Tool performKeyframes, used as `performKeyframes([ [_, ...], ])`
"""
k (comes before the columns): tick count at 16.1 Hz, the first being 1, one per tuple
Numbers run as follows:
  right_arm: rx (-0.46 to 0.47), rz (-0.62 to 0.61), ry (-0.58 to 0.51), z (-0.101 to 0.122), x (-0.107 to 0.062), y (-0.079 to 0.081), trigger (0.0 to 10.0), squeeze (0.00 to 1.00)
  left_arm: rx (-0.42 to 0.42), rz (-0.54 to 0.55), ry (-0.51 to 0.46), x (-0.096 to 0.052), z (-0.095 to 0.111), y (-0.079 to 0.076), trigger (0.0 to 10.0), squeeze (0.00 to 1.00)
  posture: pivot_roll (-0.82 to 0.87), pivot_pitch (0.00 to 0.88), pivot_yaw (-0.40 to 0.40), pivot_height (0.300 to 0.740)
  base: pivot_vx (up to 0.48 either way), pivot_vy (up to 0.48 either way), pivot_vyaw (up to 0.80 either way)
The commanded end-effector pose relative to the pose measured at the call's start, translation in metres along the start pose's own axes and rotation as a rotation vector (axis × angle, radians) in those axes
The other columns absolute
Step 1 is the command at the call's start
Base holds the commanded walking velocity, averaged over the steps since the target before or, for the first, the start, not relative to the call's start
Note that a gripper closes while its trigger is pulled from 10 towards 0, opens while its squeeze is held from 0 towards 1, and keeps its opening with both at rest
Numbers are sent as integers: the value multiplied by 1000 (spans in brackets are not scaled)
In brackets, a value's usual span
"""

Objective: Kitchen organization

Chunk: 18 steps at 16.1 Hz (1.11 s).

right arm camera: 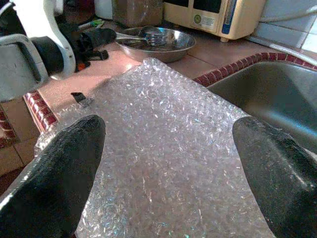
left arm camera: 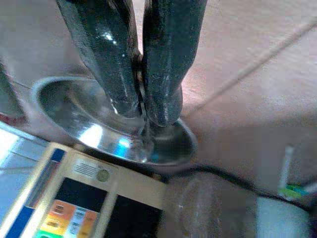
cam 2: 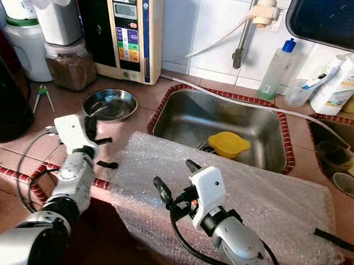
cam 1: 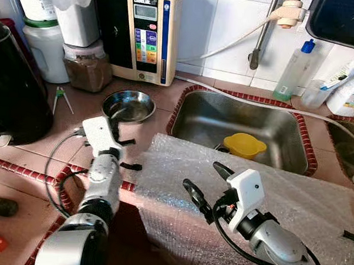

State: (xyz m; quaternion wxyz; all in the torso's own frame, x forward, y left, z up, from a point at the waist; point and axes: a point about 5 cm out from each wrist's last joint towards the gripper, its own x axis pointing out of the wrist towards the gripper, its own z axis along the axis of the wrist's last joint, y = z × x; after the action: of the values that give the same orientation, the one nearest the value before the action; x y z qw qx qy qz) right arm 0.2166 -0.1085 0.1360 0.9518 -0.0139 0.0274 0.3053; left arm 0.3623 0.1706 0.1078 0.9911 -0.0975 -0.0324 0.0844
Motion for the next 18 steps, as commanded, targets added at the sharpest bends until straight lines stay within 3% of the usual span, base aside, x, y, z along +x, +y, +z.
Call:
performKeyframes([
  [1,-13,-13,1,0,0,-4,10000,0,15,17,-24,4,8,2,0,0,-30,0,-7,740,0,0,0],
  [5,-15,-19,1,-1,1,-4,10000,0,3,-21,-87,9,22,3,0,0,-25,0,-4,740,0,0,0],
  [7,-18,-20,1,-2,2,-6,10000,0,-44,-108,-157,10,35,-13,0,0,-11,0,-6,740,0,0,0],
  [11,-25,-19,4,-2,4,-7,10000,0,-62,-243,-178,7,38,-35,0,0,-10,0,-8,740,0,0,0],
  [13,-30,-27,12,-4,3,-8,10000,0,-8,-354,-144,0,28,-46,0,0,-14,0,-7,740,0,0,0],
  [16,-37,-30,20,-5,2,-8,10000,0,63,-341,-77,-4,14,-40,0,0,-20,0,-5,740,0,0,0],
  [18,-37,-36,27,-7,0,-8,10000,0,129,-267,-43,-5,7,-27,0,0,-22,0,-3,740,0,0,0],
])
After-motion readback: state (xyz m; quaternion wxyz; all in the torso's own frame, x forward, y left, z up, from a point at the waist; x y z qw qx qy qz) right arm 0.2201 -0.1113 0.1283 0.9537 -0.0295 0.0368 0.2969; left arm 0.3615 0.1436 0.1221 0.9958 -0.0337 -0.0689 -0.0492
